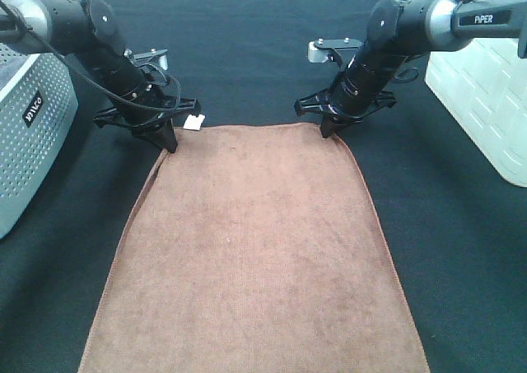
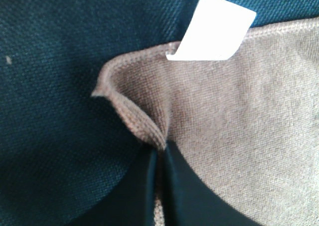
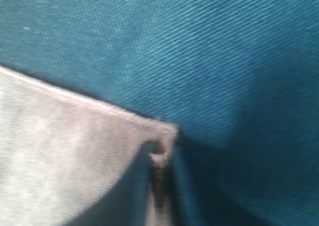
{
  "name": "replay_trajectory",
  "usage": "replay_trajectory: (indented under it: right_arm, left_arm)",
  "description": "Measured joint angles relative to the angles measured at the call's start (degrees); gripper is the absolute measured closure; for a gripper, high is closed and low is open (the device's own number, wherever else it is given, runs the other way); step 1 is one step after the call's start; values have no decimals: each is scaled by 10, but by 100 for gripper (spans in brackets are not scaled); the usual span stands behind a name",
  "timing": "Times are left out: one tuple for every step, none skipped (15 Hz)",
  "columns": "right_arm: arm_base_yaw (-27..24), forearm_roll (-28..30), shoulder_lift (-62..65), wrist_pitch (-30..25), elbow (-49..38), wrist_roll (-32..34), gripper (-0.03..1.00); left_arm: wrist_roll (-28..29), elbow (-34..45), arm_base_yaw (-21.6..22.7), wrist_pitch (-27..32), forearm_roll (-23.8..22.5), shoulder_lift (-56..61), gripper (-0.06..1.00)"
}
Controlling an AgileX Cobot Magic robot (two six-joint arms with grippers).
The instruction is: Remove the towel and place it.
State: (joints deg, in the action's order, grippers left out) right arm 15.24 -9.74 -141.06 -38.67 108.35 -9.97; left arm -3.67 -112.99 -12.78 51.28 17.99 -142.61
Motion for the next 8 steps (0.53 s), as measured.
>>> replay_trajectory:
  right_arm:
    - [0,1,-1,2,0,0,97]
    - [0,1,-1,3,0,0,97]
    - [0,3,-1,3,0,0,97]
    - [1,6,-1,4,0,0,97]
    - [1,10,-1,3,2,0,97]
    - [2,16,-3,-2,10,0,97]
    - [2,29,-6,-8,23,0,97]
    - [3,39,-14,-9,42,2,97]
  left_arm:
    - [0,0,-1,-2,0,0,94]
    - [0,0,-1,-3,-1,0,94]
    - [-3,0,-1,-3,-1,0,94]
    - [-6,0,-1,-3,-1,0,94]
    - [-14,1,-2,-6,-1,0,94]
    - [-18,1,-2,-10,-1,1,94]
    - [-19,1,-3,-22,-1,2,94]
    - [-21,3,-3,-37,-1,6,94]
